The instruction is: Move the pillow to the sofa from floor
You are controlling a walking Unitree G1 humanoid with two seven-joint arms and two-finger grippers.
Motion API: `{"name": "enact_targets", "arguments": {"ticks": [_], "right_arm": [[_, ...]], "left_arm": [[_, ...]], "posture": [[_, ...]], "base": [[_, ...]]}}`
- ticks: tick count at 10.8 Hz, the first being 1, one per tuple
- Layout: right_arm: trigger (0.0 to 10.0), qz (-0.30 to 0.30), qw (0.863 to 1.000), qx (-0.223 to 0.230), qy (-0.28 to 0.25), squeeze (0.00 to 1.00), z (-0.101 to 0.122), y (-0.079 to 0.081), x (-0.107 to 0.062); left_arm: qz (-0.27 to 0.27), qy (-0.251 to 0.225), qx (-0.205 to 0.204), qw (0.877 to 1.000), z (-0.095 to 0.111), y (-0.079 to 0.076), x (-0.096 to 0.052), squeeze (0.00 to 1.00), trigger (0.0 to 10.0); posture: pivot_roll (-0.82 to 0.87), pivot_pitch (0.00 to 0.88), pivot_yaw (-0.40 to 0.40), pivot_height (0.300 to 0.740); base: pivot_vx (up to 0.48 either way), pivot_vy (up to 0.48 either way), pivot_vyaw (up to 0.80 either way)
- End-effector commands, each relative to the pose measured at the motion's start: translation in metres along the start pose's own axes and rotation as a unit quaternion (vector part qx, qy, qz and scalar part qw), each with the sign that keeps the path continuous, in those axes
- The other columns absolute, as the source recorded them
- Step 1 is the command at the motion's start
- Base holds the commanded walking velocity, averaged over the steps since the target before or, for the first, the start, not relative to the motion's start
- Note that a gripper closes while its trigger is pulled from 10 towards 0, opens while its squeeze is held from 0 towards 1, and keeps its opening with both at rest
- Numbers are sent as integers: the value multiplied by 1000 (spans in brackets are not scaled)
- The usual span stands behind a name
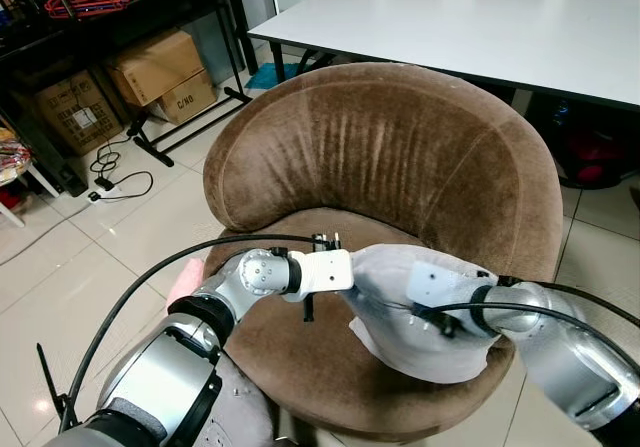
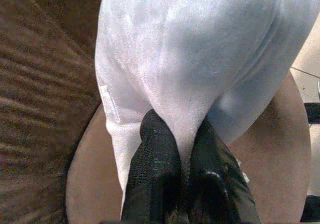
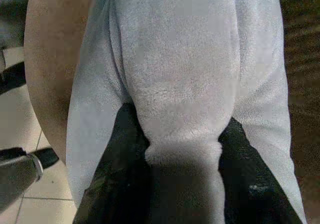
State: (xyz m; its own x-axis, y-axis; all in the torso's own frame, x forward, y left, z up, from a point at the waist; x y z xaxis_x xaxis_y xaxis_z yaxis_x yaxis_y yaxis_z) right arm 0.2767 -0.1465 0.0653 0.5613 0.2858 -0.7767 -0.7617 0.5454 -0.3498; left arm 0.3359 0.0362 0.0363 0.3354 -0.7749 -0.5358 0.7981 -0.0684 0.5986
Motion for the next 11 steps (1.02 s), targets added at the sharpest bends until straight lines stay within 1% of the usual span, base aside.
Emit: {"name": "enact_targets", "arguments": {"ticks": [1,4,5,6,7,8,9,10,11], "right_arm": [[0,6,1000,17,2,0,-3,4,1],[0,3,1000,21,-12,0,5,3,3],[0,3,1000,21,-16,0,8,3,4],[0,2,1000,21,-19,0,10,2,5],[0,1,1000,21,-20,0,11,2,6],[0,0,1000,22,-22,0,13,1,8],[0,4,999,23,-27,0,16,4,9],[0,15,999,28,-33,0,19,9,9],[0,17,999,32,-37,0,20,11,9]], "left_arm": [[5,-2,-3,1000,-4,3,-7,0,0],[21,-31,2,999,4,7,-9,0,0],[38,-33,10,999,5,12,-10,0,10000],[44,-49,-18,998,10,18,-11,1000,10000],[52,-63,-28,996,13,23,-12,1000,10000],[65,-88,-32,994,20,34,-18,1000,10000],[86,-136,-48,986,32,49,-29,1000,10000],[127,-167,-58,976,39,66,-45,1000,10000],[151,-165,-64,972,37,73,-55,1000,10000]], "posture": [[-196,0,177,740],[-190,0,181,740],[-189,0,183,740],[-190,0,185,740],[-191,0,186,740],[-190,0,182,740],[-190,0,175,740],[-183,0,167,740],[-182,0,170,740]], "base": [[0,0,0],[0,0,0],[0,0,0],[0,0,0],[0,0,0],[0,0,0],[0,0,0],[0,0,0],[0,0,0]]}}
Point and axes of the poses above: a point about 5 cm out from each wrist's last joint towards the gripper, its own x axis pointing out of the wrist towards the gripper, its own z axis along the axis of the wrist's last joint, y = z × x, the point moved 5 cm from there along x, pointing out of the wrist towards the gripper, and after that the axes turned 13 degrees about x, right-handed, at the moved point
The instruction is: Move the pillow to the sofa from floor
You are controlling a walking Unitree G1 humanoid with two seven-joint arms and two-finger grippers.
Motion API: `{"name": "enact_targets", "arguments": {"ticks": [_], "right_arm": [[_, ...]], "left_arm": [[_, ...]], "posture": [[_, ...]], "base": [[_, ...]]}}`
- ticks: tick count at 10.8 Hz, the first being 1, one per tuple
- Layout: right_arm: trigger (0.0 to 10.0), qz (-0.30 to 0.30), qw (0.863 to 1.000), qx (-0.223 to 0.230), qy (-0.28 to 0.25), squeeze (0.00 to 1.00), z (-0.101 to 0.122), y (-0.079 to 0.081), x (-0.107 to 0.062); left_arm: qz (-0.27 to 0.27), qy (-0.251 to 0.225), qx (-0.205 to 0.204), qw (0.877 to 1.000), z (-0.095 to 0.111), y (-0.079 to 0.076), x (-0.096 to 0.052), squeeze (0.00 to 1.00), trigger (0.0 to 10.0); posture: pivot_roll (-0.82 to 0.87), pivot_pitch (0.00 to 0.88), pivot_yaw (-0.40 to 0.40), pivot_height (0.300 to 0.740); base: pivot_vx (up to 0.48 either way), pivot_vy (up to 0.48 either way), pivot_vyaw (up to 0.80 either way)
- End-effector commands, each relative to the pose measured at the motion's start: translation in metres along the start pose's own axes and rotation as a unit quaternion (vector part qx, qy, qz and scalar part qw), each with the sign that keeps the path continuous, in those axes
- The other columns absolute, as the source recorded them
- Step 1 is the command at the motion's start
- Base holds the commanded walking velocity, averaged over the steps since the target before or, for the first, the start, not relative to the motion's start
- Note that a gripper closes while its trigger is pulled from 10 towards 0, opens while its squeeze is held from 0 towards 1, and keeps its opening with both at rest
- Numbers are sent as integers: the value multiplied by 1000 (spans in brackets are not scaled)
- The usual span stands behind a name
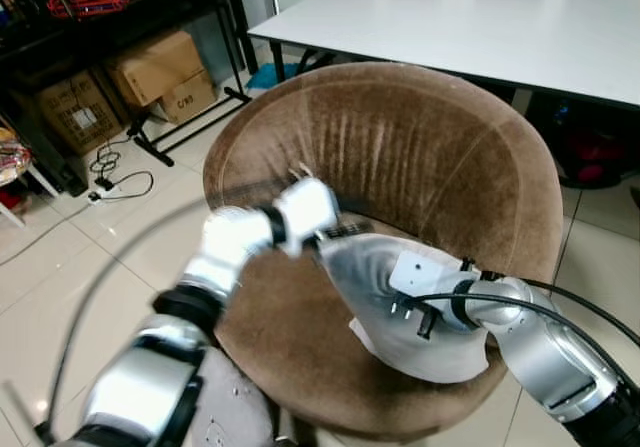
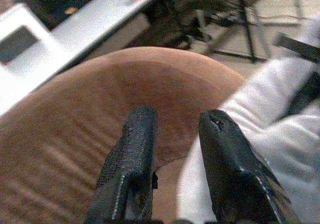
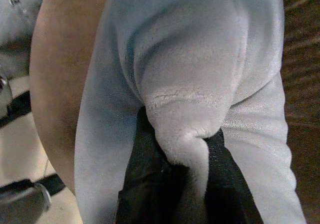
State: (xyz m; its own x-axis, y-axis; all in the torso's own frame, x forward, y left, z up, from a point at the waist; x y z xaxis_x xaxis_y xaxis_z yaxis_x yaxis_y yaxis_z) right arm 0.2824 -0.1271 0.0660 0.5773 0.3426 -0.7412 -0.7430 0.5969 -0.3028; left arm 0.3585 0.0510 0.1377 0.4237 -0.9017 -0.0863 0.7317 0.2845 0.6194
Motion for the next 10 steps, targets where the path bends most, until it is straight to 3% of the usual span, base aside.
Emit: {"name": "enact_targets", "arguments": {"ticks": [1,2,3,4,6,7,8,9,10], "right_arm": [[0,1,999,25,-25,0,7,3,-3],[0,-5,999,31,-40,0,10,1,-8],[0,-29,995,62,-73,0,17,-3,-12],[0,-47,987,104,-116,0,23,-7,-16],[0,-60,971,173,-153,0,27,-7,-20],[0,-67,961,195,-184,0,36,-10,-23],[0,-90,929,263,-246,0,52,-22,-32],[0,-101,919,286,-251,0,52,-27,-33],[0,-111,892,345,-271,0,54,-35,-35]], "left_arm": [[82,32,-10,996,-8,26,-27,1000,10000],[129,59,-13,990,-10,36,-44,1000,10000],[195,115,-15,974,-18,39,-78,894,10000],[244,153,-20,957,-23,31,-105,894,10000],[347,207,-42,914,-28,28,-143,878,10000],[367,213,-54,904,-24,26,-149,882,10000],[371,219,-64,900,-22,16,-145,875,10000],[378,231,-64,894,-25,13,-145,871,10000],[411,245,-77,875,-25,10,-149,827,10000]], "posture": [[-173,0,160,740],[-166,0,158,740],[-147,0,161,740],[-136,0,162,740],[-94,0,130,740],[-96,0,134,740],[-117,0,133,740],[-115,0,122,740],[-110,0,107,740]], "base": [[0,0,0],[0,0,0],[0,0,0],[0,0,0],[0,0,0],[0,0,0],[0,0,0],[0,0,0],[0,0,0]]}}
Point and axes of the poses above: a point about 5 cm out from each wrist's last joint towards the gripper, its own x axis pointing out of the wrist towards the gripper, its own z axis along the axis of the wrist's last joint, y = z × x, the point moved 5 cm from there along x, pointing out of the wrist towards the gripper, and after that the axes turned 13 degrees about x, right-handed, at the moved point
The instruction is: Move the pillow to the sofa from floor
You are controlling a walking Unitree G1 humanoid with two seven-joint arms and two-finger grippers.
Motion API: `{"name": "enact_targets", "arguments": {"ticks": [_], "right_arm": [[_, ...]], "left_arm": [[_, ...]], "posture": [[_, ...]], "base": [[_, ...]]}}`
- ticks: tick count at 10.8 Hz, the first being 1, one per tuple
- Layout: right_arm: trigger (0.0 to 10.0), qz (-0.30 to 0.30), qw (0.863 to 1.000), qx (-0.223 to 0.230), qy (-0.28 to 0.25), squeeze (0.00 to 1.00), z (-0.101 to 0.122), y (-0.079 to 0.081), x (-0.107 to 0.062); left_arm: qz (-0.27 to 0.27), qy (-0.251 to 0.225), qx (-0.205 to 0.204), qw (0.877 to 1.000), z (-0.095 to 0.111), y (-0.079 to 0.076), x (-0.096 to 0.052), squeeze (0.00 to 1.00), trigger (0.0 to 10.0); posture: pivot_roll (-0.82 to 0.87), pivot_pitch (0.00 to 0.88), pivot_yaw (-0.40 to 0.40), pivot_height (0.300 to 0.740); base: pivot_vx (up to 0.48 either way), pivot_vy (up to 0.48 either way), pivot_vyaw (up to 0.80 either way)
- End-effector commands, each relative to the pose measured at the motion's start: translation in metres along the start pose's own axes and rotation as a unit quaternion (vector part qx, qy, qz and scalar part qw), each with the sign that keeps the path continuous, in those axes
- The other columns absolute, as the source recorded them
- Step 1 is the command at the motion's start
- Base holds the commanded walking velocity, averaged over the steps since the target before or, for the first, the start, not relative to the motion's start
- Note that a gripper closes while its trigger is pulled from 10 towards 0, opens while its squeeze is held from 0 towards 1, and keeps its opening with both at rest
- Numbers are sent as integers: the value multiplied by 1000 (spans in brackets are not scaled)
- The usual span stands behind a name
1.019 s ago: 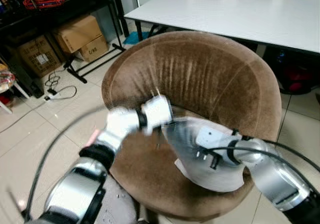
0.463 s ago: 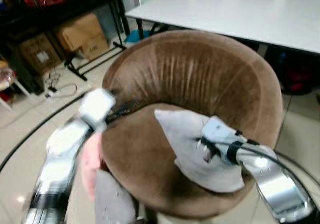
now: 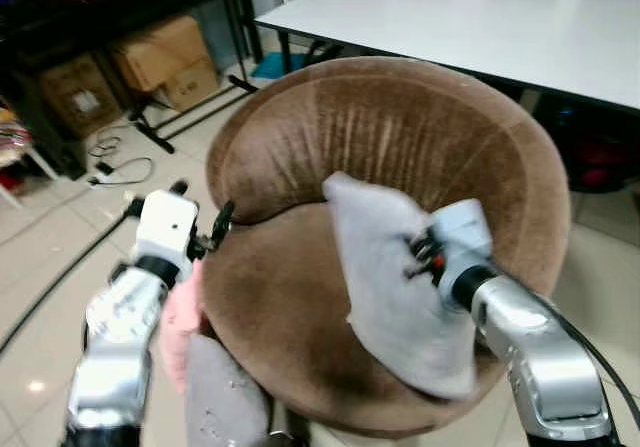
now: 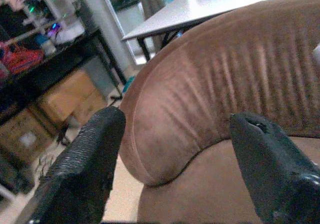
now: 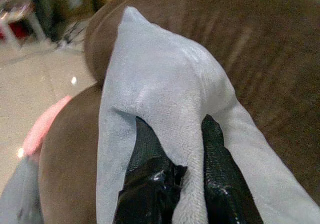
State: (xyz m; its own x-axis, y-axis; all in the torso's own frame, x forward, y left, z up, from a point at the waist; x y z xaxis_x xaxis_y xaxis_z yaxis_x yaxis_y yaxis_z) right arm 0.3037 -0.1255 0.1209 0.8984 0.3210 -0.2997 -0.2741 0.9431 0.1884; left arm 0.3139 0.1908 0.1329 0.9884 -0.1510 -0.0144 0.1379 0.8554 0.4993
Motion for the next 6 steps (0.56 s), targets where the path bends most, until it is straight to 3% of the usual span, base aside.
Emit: {"name": "enact_targets", "arguments": {"ticks": [1,2,3,4,5,6], "right_arm": [[0,7,999,32,-30,0,16,5,2],[3765,24,999,11,-30,0,13,16,1],[10000,44,999,19,-12,0,5,28,2],[10000,61,997,19,-53,0,13,35,-2],[10000,27,995,6,-98,0,26,28,-3],[10000,15,990,56,-126,0,37,24,-1]], "left_arm": [[15,6,8,1000,3,2,-6,820,10000],[7,2,11,1000,8,-5,-9,824,10000],[6,3,10,1000,9,-8,-8,824,10000],[3,2,14,1000,10,-10,-6,824,10000],[5,-1,14,1000,13,-10,-5,820,10000],[5,-2,11,1000,15,-9,-4,820,10000]], "posture": [[-107,0,99,740],[-110,0,103,740],[-122,0,114,740],[-119,0,118,740],[-120,0,121,740],[-121,0,126,740]], "base": [[0,0,0],[0,0,0],[0,-375,0],[0,-401,0],[0,-401,0],[0,-401,0]]}}
Point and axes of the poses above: a point about 5 cm out from each wrist's last joint towards the gripper, its own x axis pointing out of the wrist towards the gripper, its own z axis along the axis of the wrist's last joint, y = z × x, the point moved 5 cm from there along x, pointing out of the wrist towards the gripper, and after that the axes turned 13 degrees about x, right-handed, at the moved point
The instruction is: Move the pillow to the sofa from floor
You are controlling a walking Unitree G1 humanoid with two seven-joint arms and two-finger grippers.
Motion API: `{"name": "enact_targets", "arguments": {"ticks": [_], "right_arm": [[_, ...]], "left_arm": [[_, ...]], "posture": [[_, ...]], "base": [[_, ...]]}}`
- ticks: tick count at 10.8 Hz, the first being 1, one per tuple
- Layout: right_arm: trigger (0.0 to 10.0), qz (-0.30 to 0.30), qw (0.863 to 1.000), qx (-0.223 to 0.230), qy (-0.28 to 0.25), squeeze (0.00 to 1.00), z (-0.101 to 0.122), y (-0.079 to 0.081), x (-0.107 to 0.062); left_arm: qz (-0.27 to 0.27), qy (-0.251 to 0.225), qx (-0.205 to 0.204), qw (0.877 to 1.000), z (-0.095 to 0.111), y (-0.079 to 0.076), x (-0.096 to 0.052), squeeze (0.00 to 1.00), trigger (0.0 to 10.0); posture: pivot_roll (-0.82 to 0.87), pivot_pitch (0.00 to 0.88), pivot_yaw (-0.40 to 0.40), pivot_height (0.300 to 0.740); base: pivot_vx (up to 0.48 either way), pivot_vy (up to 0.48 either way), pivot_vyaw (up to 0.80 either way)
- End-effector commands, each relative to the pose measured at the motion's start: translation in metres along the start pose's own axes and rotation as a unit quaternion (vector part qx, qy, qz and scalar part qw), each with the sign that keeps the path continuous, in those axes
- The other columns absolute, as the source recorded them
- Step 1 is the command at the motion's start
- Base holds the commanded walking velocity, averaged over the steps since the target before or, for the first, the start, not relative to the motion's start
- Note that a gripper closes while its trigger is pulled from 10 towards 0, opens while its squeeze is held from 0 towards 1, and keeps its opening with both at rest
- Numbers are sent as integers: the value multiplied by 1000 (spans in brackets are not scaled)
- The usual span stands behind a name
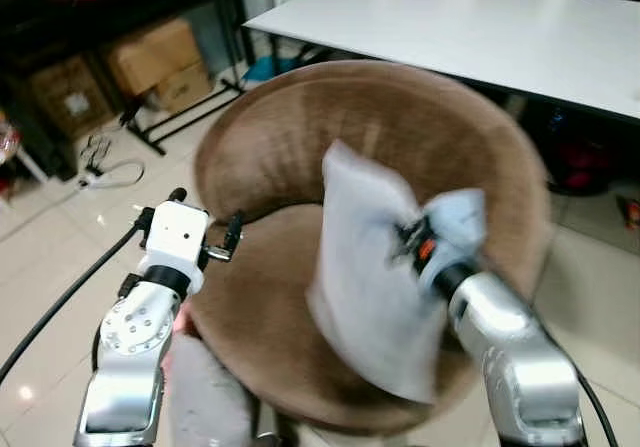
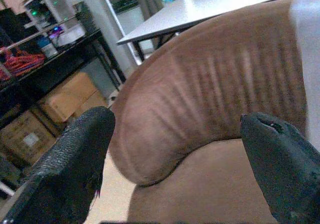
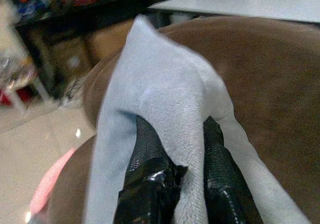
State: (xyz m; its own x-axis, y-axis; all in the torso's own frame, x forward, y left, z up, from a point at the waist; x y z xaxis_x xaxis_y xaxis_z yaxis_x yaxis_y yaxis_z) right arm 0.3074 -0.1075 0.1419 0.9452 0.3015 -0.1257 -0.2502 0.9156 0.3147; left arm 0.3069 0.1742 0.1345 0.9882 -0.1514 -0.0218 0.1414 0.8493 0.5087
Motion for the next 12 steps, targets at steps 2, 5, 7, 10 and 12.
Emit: {"name": "enact_targets", "arguments": {"ticks": [2,5,7,10,12], "right_arm": [[10000,1,997,-13,-73,0,27,2,0],[10000,58,998,29,-27,0,10,22,-1],[10000,64,998,19,-18,0,5,23,-1],[10000,67,998,16,-9,0,3,26,3],[10000,62,998,12,-8,0,4,25,5]], "left_arm": [[10,0,2,1000,2,4,-1,820,10000],[15,-14,4,1000,6,7,-3,698,10000],[7,-23,-6,1000,9,3,-5,718,10000],[11,-26,-5,1000,11,5,-6,710,10000],[13,-25,-5,1000,11,6,-7,706,10000]], "posture": [[-119,0,120,740],[-118,0,110,740],[-111,0,102,740],[-100,0,94,740],[-98,0,90,740]], "base": [[0,-399,0],[0,0,0],[127,0,209],[328,0,533],[330,0,0]]}}
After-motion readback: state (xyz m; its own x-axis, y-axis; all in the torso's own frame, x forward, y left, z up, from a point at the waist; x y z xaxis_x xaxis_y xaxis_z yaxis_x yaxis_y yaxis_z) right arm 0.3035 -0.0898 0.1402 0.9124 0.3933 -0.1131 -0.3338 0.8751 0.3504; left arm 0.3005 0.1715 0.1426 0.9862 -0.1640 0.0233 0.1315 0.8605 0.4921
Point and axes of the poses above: a point about 5 cm out from each wrist's last joint towards the gripper, its own x axis pointing out of the wrist towards the gripper, its own z axis along the axis of the wrist's last joint, y = z × x, the point moved 5 cm from there along x, pointing out of the wrist towards the gripper, and after that the axes turned 13 degrees about x, right-handed, at the moved point
